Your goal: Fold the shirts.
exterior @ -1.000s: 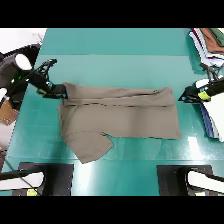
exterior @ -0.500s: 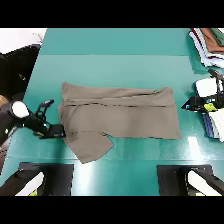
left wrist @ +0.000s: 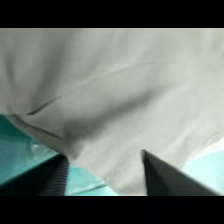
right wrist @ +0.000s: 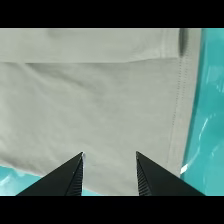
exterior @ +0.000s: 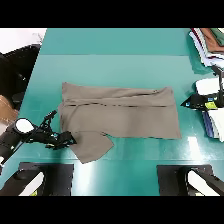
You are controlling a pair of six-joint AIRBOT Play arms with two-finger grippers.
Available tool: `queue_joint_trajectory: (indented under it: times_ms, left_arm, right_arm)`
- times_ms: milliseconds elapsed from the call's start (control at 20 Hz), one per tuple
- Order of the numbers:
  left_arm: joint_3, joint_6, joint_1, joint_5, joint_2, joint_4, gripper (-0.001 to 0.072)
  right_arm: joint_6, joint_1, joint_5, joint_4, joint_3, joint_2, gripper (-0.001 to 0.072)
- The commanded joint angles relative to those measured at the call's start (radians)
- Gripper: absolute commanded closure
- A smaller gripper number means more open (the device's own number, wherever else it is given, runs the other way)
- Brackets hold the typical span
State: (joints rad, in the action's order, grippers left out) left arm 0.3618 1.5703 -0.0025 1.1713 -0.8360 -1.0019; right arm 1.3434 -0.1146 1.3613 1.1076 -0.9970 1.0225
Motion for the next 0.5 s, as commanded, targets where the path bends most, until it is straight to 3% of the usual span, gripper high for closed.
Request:
queue_joint_trajectory:
  times_ms: [0, 50, 300, 400, 450]
  left_arm:
    - [-0.016, -0.007, 0.000, -0.006, 0.003, 0.051, 0.0615]
    - [-0.012, -0.014, 0.000, -0.001, 0.003, 0.053, 0.0683]
    - [0.128, -0.040, 0.000, 0.076, 0.003, 0.030, 0.0684]
    - [0.172, -0.045, 0.000, 0.064, 0.003, 0.030, 0.0684]
    - [0.184, -0.045, 0.000, 0.053, 0.003, 0.030, 0.0684]
  right_arm:
    - [-0.012, -0.003, 0.008, -0.013, -0.001, -0.002, 0.0332]
    - [-0.018, -0.018, 0.022, -0.013, 0.000, -0.001, 0.0332]
    - [-0.018, -0.231, 0.107, 0.101, 0.175, -0.001, 0.0327]
    - [-0.017, -0.333, 0.095, 0.117, 0.287, 0.007, 0.0171]
    - [-0.017, -0.369, 0.087, 0.110, 0.331, 0.023, 0.0172]
